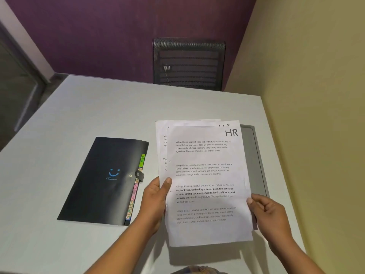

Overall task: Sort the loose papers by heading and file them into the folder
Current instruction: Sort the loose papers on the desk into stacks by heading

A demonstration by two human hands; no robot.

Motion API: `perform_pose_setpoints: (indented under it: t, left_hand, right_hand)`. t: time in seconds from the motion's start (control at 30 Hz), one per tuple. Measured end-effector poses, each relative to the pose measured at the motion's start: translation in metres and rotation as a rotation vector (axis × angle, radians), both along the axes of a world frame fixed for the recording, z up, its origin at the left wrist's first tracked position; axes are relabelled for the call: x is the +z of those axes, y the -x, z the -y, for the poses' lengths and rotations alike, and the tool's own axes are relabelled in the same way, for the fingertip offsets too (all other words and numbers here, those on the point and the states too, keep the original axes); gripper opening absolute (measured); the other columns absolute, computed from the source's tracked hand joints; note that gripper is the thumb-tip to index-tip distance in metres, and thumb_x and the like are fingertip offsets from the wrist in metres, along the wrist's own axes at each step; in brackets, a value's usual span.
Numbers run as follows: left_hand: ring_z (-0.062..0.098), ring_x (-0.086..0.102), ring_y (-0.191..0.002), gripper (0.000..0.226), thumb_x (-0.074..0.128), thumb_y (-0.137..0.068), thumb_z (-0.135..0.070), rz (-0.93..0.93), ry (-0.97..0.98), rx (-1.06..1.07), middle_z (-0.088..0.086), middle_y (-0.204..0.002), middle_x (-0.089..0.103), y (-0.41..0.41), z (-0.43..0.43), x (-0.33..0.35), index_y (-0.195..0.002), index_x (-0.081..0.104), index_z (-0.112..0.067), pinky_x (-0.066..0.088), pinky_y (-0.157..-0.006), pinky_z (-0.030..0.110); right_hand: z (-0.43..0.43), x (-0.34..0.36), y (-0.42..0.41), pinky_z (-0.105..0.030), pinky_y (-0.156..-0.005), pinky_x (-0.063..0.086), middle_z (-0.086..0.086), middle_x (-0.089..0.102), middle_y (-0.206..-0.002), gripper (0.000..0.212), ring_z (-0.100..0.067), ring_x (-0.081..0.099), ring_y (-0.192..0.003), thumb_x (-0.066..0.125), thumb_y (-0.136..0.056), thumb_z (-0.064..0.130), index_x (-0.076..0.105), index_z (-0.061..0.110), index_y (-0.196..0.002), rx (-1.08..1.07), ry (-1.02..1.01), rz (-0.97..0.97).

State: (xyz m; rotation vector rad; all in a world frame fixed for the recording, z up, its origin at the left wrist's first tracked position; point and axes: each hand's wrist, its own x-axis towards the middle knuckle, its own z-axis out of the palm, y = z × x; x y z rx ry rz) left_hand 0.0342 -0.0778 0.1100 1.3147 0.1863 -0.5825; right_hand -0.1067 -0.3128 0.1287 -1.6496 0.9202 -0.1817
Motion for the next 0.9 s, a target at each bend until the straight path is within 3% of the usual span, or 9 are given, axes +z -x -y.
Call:
perform_pose_setpoints:
  t: [0.1, 0.17, 0.3, 0.43, 0.5, 0.57, 0.77, 0.83, 0.9]
  left_hand:
    - [0.027, 0.07, -0.105, 0.024, 0.054, -0.099, -0.018, -0.008, 0.014, 0.002, 0.006, -0.114, 0.073, 0.0, -0.001, 0.001, -0.12, 0.065, -0.019, 0.053, -0.091, 0.044]
    - [0.027, 0.071, -0.102, 0.023, 0.055, -0.098, -0.018, -0.013, 0.021, -0.001, 0.005, -0.112, 0.074, 0.002, -0.001, 0.001, -0.118, 0.065, -0.021, 0.055, -0.089, 0.045]
    - [0.026, 0.073, -0.097, 0.026, 0.062, -0.092, -0.007, -0.012, 0.031, 0.011, 0.004, -0.107, 0.076, 0.003, 0.0, 0.001, -0.115, 0.066, -0.019, 0.058, -0.078, 0.039]
    - [0.022, 0.072, -0.099, 0.031, 0.064, -0.088, 0.003, 0.0, 0.046, 0.019, 0.005, -0.108, 0.075, 0.002, 0.001, 0.002, -0.11, 0.068, -0.019, 0.057, -0.074, 0.03]
    - [0.024, 0.072, -0.101, 0.025, 0.064, -0.09, -0.005, -0.011, 0.05, 0.022, 0.006, -0.11, 0.075, 0.001, 0.0, 0.001, -0.111, 0.068, -0.018, 0.056, -0.077, 0.034]
    - [0.025, 0.072, -0.1, 0.022, 0.061, -0.094, -0.014, -0.02, 0.045, 0.013, 0.006, -0.11, 0.075, 0.001, 0.0, 0.0, -0.114, 0.067, -0.018, 0.055, -0.08, 0.037]
    - [0.025, 0.073, -0.095, 0.02, 0.058, -0.097, -0.016, -0.047, -0.033, 0.048, 0.004, -0.105, 0.076, 0.0, -0.003, -0.014, -0.114, 0.067, -0.02, 0.057, -0.075, 0.037]
    - [0.027, 0.073, -0.094, 0.021, 0.059, -0.096, -0.014, -0.072, -0.065, 0.063, 0.004, -0.104, 0.076, -0.001, -0.006, -0.021, -0.114, 0.067, -0.02, 0.057, -0.075, 0.038]
    - [0.027, 0.073, -0.095, 0.022, 0.06, -0.095, -0.013, -0.091, -0.079, 0.058, 0.004, -0.105, 0.076, 0.0, -0.009, -0.025, -0.115, 0.067, -0.022, 0.057, -0.075, 0.039]
  right_hand:
    - [0.002, 0.001, -0.002, -0.03, -0.052, 0.046, -0.008, 0.074, -0.067, 0.008, -0.017, 0.059, -0.047, 0.066, -0.093, 0.014, 0.073, 0.011, -0.093, 0.01, -0.048, 0.029]
    - [0.0, 0.003, -0.007, -0.036, -0.062, 0.052, -0.011, 0.075, -0.076, 0.011, -0.023, 0.068, -0.06, 0.073, -0.087, 0.02, 0.073, 0.013, -0.096, 0.029, -0.081, 0.04]
    - [-0.001, 0.002, -0.017, -0.029, -0.063, 0.057, -0.004, 0.078, -0.084, 0.018, -0.02, 0.075, -0.073, 0.08, -0.08, 0.009, 0.069, 0.01, -0.094, 0.004, -0.065, 0.052]
    - [0.004, -0.007, -0.019, -0.041, -0.072, 0.052, -0.032, 0.069, -0.088, 0.013, -0.03, 0.067, -0.07, 0.078, -0.082, 0.012, 0.069, 0.004, -0.082, -0.013, -0.055, 0.086]
    - [0.005, -0.006, -0.019, -0.041, -0.074, 0.055, -0.024, 0.074, -0.086, 0.008, -0.034, 0.073, -0.073, 0.073, -0.087, 0.01, 0.071, 0.003, -0.087, 0.021, -0.077, 0.099]
    - [0.003, -0.003, -0.022, -0.035, -0.073, 0.056, -0.011, 0.079, -0.087, 0.009, -0.028, 0.076, -0.079, 0.067, -0.091, 0.008, 0.073, 0.004, -0.095, 0.049, -0.115, 0.105]
    - [0.01, -0.02, -0.019, -0.021, -0.059, 0.052, 0.0, 0.079, -0.081, 0.016, -0.017, 0.075, -0.073, 0.061, -0.096, 0.013, 0.075, 0.007, -0.091, 0.022, -0.015, 0.0]
    - [0.016, -0.026, -0.011, -0.026, -0.063, 0.055, -0.005, 0.079, -0.088, 0.014, -0.019, 0.076, -0.075, 0.061, -0.096, 0.01, 0.074, 0.006, -0.098, -0.025, -0.064, -0.009]
    - [0.023, -0.031, -0.004, -0.037, -0.077, 0.058, -0.01, 0.078, -0.095, 0.015, -0.028, 0.076, -0.084, 0.063, -0.094, 0.006, 0.073, 0.005, -0.106, -0.064, -0.171, 0.0]
